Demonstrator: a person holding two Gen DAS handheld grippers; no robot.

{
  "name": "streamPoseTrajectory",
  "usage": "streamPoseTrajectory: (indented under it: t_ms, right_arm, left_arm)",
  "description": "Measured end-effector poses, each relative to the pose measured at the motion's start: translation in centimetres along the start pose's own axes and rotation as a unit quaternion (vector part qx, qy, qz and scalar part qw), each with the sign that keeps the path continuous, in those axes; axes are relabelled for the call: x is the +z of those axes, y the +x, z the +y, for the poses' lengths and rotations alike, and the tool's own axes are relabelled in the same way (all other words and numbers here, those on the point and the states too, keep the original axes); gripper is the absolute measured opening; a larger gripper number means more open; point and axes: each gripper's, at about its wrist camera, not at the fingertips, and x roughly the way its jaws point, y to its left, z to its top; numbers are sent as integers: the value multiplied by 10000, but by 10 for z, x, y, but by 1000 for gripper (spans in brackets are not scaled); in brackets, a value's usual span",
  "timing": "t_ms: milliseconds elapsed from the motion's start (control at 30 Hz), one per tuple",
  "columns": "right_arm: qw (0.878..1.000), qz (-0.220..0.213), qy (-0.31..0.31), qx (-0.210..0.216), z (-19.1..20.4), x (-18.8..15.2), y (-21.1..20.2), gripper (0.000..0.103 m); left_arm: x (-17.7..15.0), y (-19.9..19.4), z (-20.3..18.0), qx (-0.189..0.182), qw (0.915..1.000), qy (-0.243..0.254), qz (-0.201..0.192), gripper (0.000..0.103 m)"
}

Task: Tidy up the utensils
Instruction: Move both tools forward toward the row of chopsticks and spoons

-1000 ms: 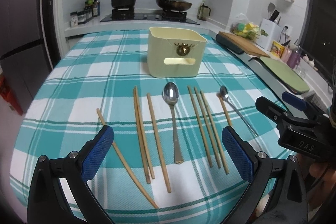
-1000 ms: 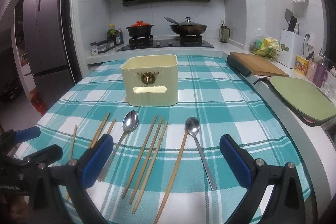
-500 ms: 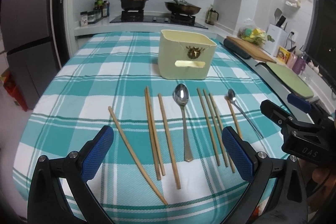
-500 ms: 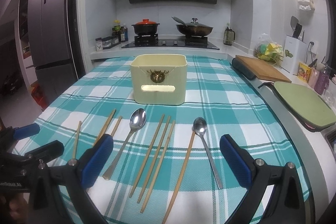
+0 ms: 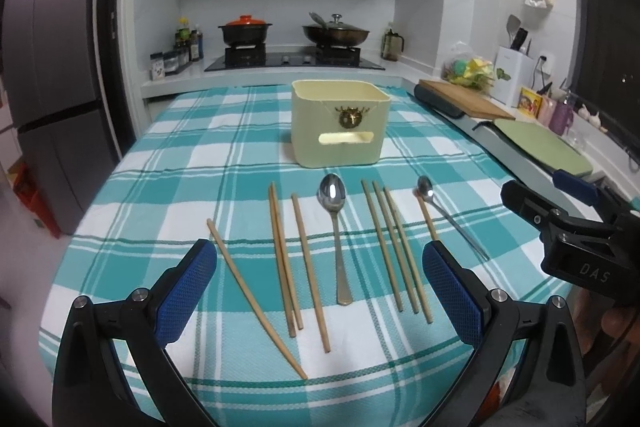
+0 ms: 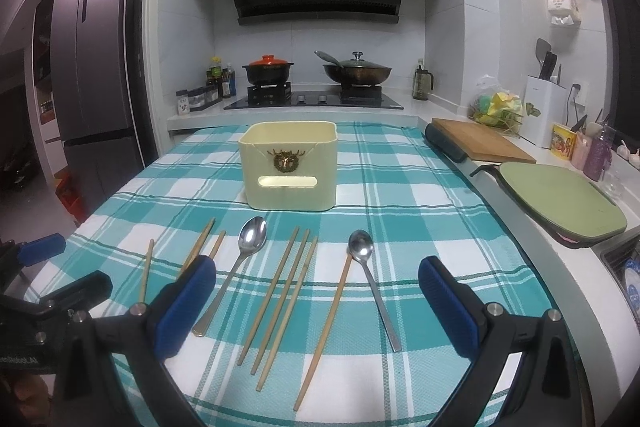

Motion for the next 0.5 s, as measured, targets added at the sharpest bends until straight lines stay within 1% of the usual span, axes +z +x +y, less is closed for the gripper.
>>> streamPoseTrajectory:
  t_ms: [100, 233, 300, 367, 433, 500]
  right_arm:
    - [9999, -97, -12, -107, -5, 0, -9, 103]
    - [9994, -214, -99, -234, -9, -3, -20, 103]
    - [9994, -264, -75, -211, -12, -4, -26, 103]
    - [9992, -341, -23, -188, -14, -6, -32, 103]
    - [9990, -423, 62, -141, -17, -6, -38, 103]
    - [9986, -509, 147, -89, -19, -7, -43, 103]
  left_arm:
    - [1, -3, 0, 33, 9999, -92, 38, 102]
    - [-4, -3, 4, 105, 9993, -226, 282, 103]
    - [-7, -3, 6, 100, 9987, -280, 424, 103]
    - [-9, -4, 3, 216, 9983, -212, 505, 103]
    - [-12, -11, -1, 200, 9986, -86, 479, 103]
    - [-14, -22, -3, 31, 9993, -21, 359, 103]
